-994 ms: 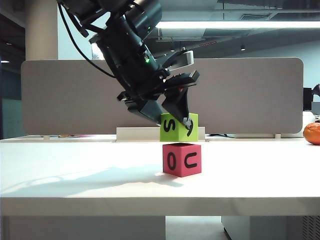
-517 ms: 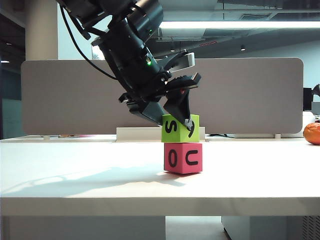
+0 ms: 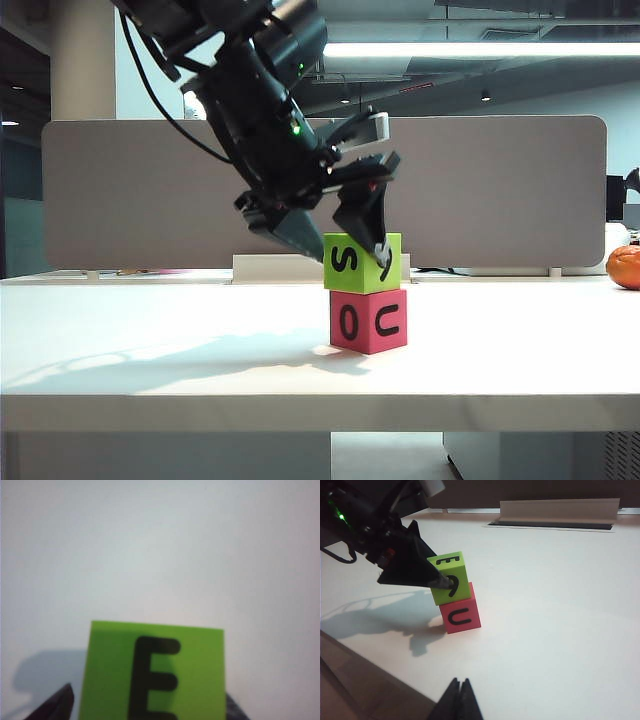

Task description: Stack one letter block on top of another letter block.

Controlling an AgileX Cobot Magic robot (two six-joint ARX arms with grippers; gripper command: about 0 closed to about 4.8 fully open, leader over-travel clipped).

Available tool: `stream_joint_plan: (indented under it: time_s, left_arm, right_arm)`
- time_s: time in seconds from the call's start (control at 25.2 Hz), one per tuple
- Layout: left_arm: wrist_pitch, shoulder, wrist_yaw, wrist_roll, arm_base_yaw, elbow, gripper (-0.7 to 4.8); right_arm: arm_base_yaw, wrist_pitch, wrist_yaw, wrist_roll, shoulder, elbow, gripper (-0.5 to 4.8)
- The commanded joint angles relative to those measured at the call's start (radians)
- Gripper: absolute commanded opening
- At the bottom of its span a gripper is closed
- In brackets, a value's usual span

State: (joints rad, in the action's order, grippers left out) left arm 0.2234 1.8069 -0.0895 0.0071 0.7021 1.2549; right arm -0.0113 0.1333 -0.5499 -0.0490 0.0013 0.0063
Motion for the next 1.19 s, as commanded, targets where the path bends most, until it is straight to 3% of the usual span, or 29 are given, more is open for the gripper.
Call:
stream_joint_plan:
  time_s: [0.04,0.16,0.32,0.4,0.48,0.52,0.56,0.64,0.76,0.83,0.95,1.19]
  left_arm:
    - [-0.004,-0.034,-0.014,0.0,0.003,0.01,4.09]
    - [0.008,-0.061,-0.064,-0.007,0.003,0.018,4.13]
    - [0.044,-0.128,-0.061,-0.007,0.0,0.028,4.09]
    - [0.053,-0.21,0.035,0.013,-0.009,0.028,3.7]
    - [0.056,-0.259,0.096,0.051,-0.014,0.028,2.66]
    - [0.057,-0.305,0.153,0.081,-0.019,0.028,1.56]
    - [0.057,-0.329,0.174,0.092,-0.028,0.028,1.1]
    - [0.076,-0.406,0.21,0.093,-0.053,0.027,0.42]
    - [0.166,-0.506,0.209,0.091,-0.116,0.027,-0.07]
    - [0.234,-0.55,0.209,0.091,-0.162,0.026,-0.06]
    - [0.28,-0.608,0.209,0.091,-0.221,0.006,-0.06]
    - [0.254,-0.806,0.209,0.093,-0.262,-0.166,-0.06]
  right_arm:
    - [0.0,-0.01,0.002,-0.003,-0.002,-0.006,-0.01]
    - [0.0,-0.01,0.002,-0.003,-0.002,-0.006,-0.01]
    - [0.0,-0.01,0.005,-0.003,-0.002,-0.006,-0.01]
    - [0.0,-0.01,0.034,-0.003,-0.002,-0.006,-0.01]
    - [0.0,-0.01,0.064,-0.003,-0.002,-0.006,-0.01]
    - [0.0,-0.01,0.118,-0.002,-0.002,-0.006,-0.01]
    - [0.0,-0.01,0.15,-0.002,-0.002,-0.006,-0.01]
    - [0.0,-0.009,0.274,0.001,-0.002,-0.006,-0.01]
    - [0.001,-0.009,0.455,0.006,-0.002,-0.006,-0.01]
    - [0.001,-0.01,0.511,0.033,-0.002,-0.006,-0.01]
    - [0.001,-0.01,0.515,0.051,-0.002,-0.006,-0.01]
    - [0.001,-0.01,0.514,0.05,-0.002,-0.006,-0.01]
